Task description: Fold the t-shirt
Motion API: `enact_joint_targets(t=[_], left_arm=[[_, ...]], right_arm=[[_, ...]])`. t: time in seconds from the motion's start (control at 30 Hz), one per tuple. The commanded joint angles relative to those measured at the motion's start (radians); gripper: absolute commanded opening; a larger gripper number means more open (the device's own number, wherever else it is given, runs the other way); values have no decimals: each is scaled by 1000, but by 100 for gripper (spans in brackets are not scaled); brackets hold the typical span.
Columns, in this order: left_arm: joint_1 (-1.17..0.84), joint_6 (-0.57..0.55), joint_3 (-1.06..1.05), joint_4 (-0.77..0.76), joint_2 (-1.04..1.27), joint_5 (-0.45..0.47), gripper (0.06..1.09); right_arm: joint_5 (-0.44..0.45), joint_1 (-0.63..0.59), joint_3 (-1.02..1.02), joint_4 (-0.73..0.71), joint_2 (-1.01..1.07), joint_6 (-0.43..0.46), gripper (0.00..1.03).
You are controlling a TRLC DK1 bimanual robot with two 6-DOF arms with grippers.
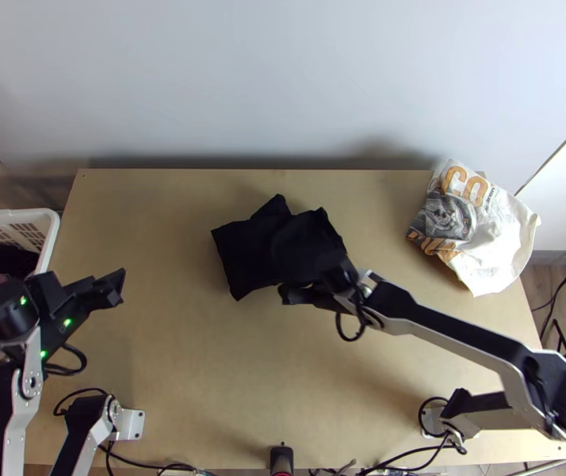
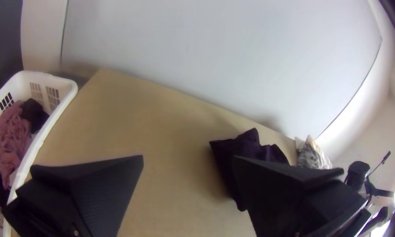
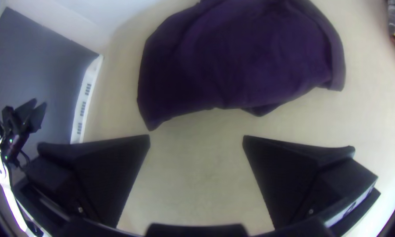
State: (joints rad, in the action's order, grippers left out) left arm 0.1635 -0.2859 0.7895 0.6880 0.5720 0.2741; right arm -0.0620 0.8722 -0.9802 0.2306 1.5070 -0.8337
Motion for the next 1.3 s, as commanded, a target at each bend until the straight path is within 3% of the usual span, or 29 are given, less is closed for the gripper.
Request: enact_joint_targets(t=[0.0, 0.17, 0.3, 0.37, 0.47, 0.63, 0.83, 1.0, 1.27], left_arm=[[27, -18, -38, 19, -69, -30, 103], [50, -18, -39, 31, -81, -49, 103], [68, -22, -39, 51, -96, -50, 103], [71, -22, -29, 70, -100, -52, 103], [71, -22, 4, 104, -100, -58, 103], [71, -22, 51, 166, -100, -64, 103], [70, -21, 88, 216, -96, -76, 103], [71, -7, 100, 232, -98, -99, 103], [73, 11, 113, 243, -101, -142, 103]], right_arm=[[-44, 19, -97, 30, 168, -12, 98], [-102, 37, -224, 207, 257, -12, 98], [-176, -6, -264, 211, 312, -84, 98], [-262, -52, -295, 210, 341, -122, 98], [-306, -102, -322, 199, 351, -136, 98], [-345, -164, -291, 98, 341, -170, 98], [-420, -214, -179, -165, 366, -317, 97], [-467, -219, -179, -220, 449, -364, 98], [-463, -194, -183, -367, 486, -438, 98]])
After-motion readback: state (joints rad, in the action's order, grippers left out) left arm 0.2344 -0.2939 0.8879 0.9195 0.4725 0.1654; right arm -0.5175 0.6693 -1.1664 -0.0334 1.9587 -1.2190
